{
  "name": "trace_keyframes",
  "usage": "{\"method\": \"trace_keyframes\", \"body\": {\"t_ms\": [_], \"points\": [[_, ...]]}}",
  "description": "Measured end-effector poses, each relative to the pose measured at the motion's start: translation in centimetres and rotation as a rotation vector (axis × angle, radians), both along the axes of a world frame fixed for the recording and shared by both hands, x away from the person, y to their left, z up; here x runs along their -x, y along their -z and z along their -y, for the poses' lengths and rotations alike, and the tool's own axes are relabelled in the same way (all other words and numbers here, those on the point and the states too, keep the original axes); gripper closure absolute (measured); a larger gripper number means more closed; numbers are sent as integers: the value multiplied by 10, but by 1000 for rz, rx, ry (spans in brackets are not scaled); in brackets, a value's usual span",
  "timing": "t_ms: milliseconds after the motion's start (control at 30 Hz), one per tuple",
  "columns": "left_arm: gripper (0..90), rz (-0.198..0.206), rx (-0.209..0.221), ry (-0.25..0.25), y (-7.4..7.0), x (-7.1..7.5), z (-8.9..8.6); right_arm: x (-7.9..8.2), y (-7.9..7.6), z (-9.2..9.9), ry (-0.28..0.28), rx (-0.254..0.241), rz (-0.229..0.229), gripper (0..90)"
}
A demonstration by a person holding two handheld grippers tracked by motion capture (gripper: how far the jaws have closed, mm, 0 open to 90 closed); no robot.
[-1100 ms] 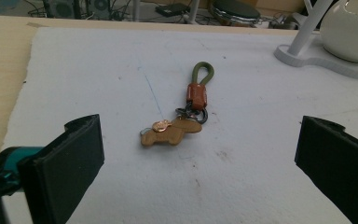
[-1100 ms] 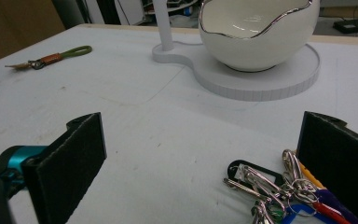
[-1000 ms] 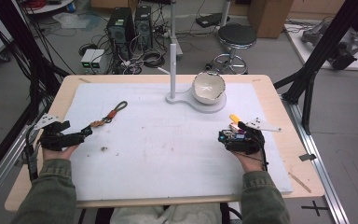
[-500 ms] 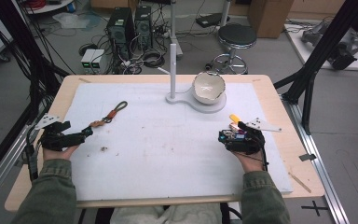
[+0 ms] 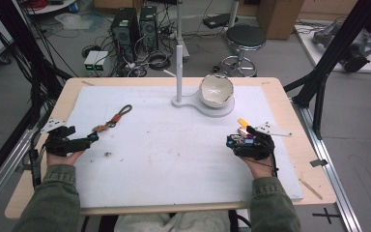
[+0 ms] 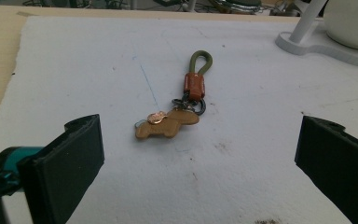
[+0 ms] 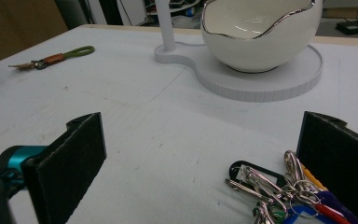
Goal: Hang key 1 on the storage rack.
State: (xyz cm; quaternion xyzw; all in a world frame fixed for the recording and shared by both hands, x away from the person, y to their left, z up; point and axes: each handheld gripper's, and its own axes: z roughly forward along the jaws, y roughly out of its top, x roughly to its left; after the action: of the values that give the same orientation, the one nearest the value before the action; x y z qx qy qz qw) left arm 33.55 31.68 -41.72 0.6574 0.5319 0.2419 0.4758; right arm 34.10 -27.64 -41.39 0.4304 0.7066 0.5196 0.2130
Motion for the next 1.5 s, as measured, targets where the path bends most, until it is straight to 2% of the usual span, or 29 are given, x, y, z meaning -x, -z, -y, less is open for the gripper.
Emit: {"method": "trace_keyframes", "body": {"t_ms": [133, 267, 300, 367, 467, 533, 633, 800, 967, 1033, 1067, 1100, 1167, 1233, 1367, 1500], "points": [[17, -7, -6, 5, 1, -2, 1, 1, -1, 0, 3, 1, -3, 7], [17, -11, -14, 4, 1, -3, 1, 3, -1, 0, 10, 22, 2, 7], [17, -11, 0, -16, 0, -4, -1, 3, 0, 0, 12, 29, 4, 7], [17, -12, 12, -25, -1, -5, -2, 3, 0, 1, 12, 28, -1, 6], [17, -21, 73, -28, -6, -9, -2, 3, 1, 2, 20, 26, -1, 7], [17, -23, 75, -26, -6, -10, -2, 3, 0, 3, 19, 26, -2, 7], [17, -29, 47, -18, -10, -13, 4, 4, 0, 2, 20, 26, -2, 7], [17, -48, -46, 50, -24, -25, 16, 5, 0, 3, 24, 16, 0, 7], [20, -55, -58, 65, -33, -37, 20, 5, 0, 2, 19, 24, -1, 7], [20, -61, -73, 65, -34, -39, 21, 5, 0, 2, 18, 22, -3, 7], [20, -62, -99, 68, -36, -44, 22, 6, 0, 1, 19, 21, -5, 7], [20, -64, -108, 73, -38, -47, 22, 6, 0, 2, 21, 22, -1, 7], [20, -54, -108, 73, -40, -49, 22, 6, 0, 2, 25, 22, 0, 7], [20, -73, -118, 71, -45, -57, 21, 6, 0, 2, 33, 24, -3, 7], [20, -73, -117, 86, -51, -62, 26, 8, -1, 1, 30, 32, 1, 7], [20, -90, -133, 96, -55, -70, 30, 8, -1, 1, 31, 35, 4, 7]]}}
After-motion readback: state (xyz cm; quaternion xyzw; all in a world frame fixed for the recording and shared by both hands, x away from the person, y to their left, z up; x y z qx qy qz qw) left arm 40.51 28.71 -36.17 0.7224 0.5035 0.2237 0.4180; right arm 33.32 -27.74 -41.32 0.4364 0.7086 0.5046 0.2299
